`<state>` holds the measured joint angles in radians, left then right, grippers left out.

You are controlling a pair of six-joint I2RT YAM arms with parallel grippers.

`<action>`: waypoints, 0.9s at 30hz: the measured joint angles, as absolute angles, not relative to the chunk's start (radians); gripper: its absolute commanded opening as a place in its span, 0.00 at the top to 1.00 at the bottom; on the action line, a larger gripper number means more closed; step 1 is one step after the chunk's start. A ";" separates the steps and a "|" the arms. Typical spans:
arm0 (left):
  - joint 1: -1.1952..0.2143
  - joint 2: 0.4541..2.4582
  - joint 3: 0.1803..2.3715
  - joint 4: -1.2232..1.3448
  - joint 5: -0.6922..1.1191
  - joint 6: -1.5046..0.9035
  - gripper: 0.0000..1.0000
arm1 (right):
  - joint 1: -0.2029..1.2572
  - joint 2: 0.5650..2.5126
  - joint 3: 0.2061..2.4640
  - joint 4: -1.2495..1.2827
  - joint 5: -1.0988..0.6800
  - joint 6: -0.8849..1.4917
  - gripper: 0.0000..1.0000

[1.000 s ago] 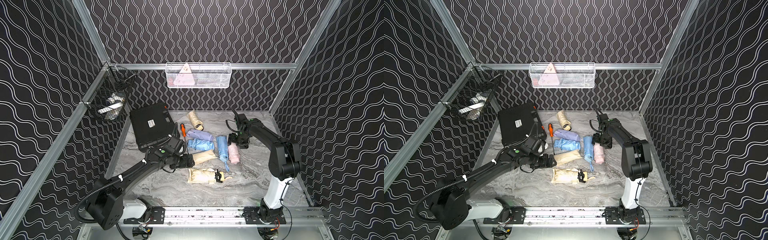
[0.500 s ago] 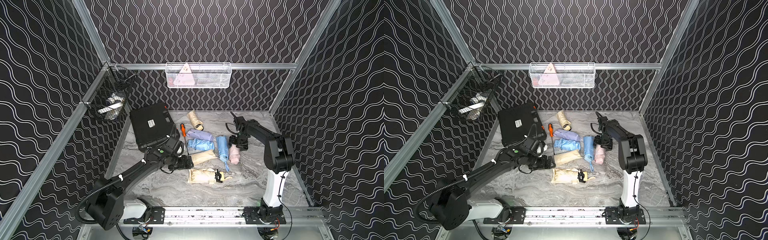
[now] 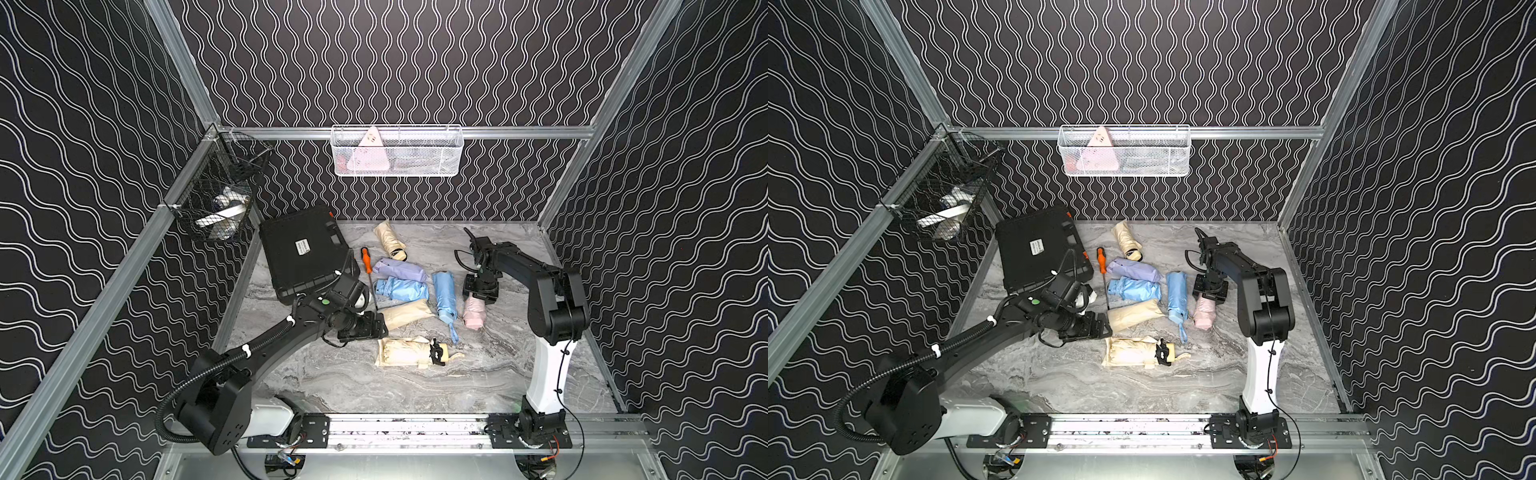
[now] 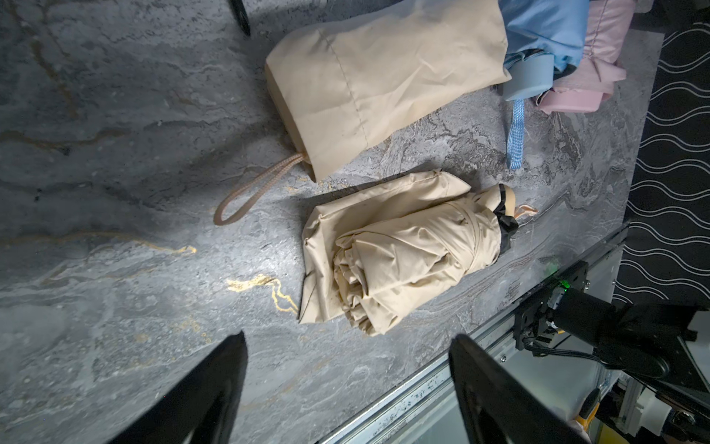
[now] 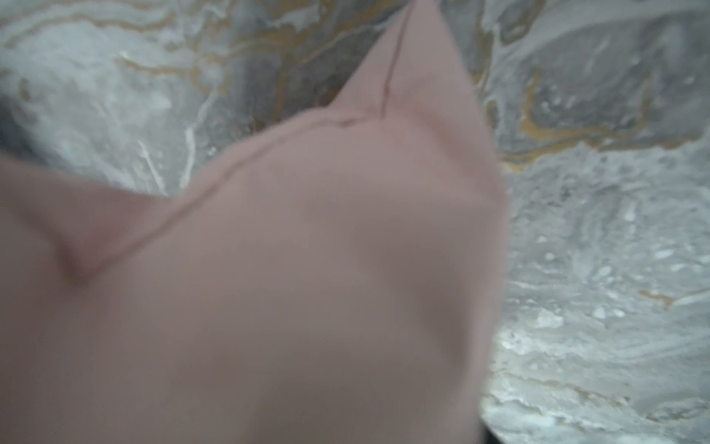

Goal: Take umbrellas out of sleeves
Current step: Pick up the umbrella from the center of the board.

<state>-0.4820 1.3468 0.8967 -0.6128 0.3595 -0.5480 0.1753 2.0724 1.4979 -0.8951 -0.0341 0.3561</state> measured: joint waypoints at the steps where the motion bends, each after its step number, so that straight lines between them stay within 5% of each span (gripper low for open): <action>1: -0.482 1.349 0.897 -0.612 0.363 -0.548 0.13 | 0.174 2.069 1.494 -0.891 -0.039 0.356 0.53; 18: -0.432 1.413 0.915 -0.555 0.488 -0.552 0.12 | 0.168 1.802 1.395 -0.833 -0.247 0.360 0.61; 27: -0.308 1.426 0.907 -0.313 0.782 -0.705 0.12 | 0.223 1.634 1.349 -0.770 -0.614 0.409 0.61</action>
